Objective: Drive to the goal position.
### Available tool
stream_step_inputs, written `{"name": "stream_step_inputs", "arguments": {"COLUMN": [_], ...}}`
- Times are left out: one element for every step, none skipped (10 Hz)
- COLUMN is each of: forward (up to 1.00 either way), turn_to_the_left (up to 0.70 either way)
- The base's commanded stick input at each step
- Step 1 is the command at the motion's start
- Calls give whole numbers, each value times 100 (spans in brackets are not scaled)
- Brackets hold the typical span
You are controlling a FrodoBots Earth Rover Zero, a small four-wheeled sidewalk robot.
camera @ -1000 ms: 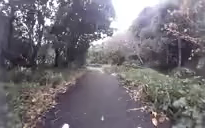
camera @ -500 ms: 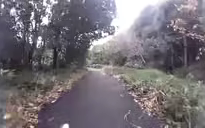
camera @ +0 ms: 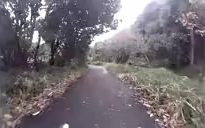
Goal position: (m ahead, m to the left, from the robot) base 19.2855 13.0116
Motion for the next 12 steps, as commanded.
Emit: {"name": "stream_step_inputs", "arguments": {"forward": [96, 96, 96, 96, 96, 96, 96, 96, 96, 96, 96, 96], "turn_to_the_left": [0, 0, 0, 0, 0, 0, 0, 0, 0, 0, 0, 0]}}
